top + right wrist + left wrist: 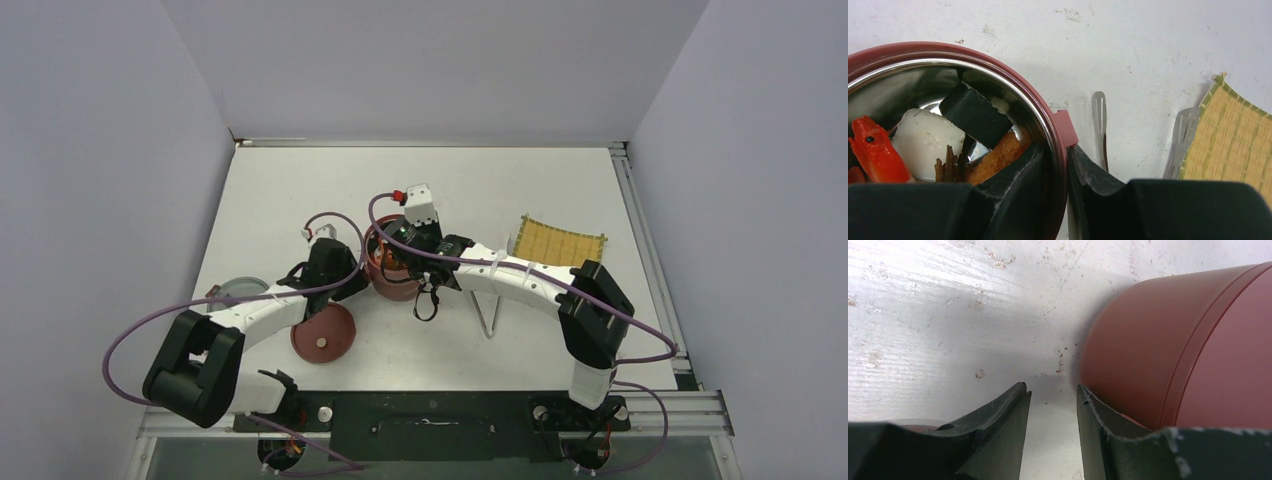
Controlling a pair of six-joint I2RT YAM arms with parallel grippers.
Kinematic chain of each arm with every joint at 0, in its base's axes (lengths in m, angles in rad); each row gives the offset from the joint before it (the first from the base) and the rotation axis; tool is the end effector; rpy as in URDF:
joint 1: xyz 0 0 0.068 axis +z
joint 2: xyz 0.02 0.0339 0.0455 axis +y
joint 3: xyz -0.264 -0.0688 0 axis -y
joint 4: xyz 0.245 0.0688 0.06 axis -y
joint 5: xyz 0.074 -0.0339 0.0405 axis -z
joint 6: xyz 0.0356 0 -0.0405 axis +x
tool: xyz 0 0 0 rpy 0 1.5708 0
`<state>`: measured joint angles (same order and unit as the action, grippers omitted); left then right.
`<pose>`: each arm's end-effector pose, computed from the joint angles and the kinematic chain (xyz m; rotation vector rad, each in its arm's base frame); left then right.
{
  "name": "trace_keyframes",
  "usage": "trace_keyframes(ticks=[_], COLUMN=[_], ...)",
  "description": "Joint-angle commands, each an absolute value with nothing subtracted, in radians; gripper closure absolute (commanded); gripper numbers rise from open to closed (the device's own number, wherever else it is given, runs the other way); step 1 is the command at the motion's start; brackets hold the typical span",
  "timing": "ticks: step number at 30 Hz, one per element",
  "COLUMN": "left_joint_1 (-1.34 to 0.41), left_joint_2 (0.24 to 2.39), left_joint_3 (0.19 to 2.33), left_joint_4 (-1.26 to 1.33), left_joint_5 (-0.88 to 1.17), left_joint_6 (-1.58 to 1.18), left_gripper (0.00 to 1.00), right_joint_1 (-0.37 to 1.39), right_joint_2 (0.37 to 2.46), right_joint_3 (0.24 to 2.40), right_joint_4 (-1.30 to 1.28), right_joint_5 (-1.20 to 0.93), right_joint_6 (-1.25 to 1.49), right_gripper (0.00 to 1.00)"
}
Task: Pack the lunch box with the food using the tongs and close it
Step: Close the fastener on the packing box.
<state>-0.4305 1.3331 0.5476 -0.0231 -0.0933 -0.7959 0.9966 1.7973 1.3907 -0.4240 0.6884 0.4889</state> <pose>0.2277 -0.1009 0.1601 -0.4855 2.3781 -0.4669 0.2343 0.3206 0.2540 -0.2513 2.1630 -0.0036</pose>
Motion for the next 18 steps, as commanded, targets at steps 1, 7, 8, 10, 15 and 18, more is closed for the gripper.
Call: trace_keyframes(ticks=[1, 7, 8, 10, 15, 18], left_joint_1=[-0.454, -0.458, -0.462, -0.467, -0.475, -0.485], left_joint_2=[1.348, 1.381, 1.389, 1.401, 1.421, 1.433], left_joint_3=[0.623, 0.660, 0.666, 0.676, 0.694, 0.705], left_joint_4=[0.159, 0.161, 0.161, 0.161, 0.167, 0.180], left_joint_5=[-0.054, -0.048, -0.046, -0.044, -0.051, -0.059], left_joint_6=[-0.836, -0.826, -0.824, -0.824, -0.835, -0.849], left_gripper=[0.62, 0.62, 0.62, 0.62, 0.62, 0.63], right_joint_1=[1.041, 1.047, 1.048, 1.050, 1.055, 1.058], right_joint_2=[1.847, 1.842, 1.842, 1.843, 1.845, 1.848], right_joint_3=[1.386, 1.376, 1.376, 1.375, 1.375, 1.375], right_joint_4=[-0.462, -0.450, -0.448, -0.446, -0.445, -0.444], right_joint_5=[0.637, 0.628, 0.625, 0.623, 0.619, 0.611], right_joint_6=[0.475, 0.468, 0.467, 0.465, 0.462, 0.464], right_gripper=[0.95, 0.95, 0.95, 0.95, 0.95, 0.95])
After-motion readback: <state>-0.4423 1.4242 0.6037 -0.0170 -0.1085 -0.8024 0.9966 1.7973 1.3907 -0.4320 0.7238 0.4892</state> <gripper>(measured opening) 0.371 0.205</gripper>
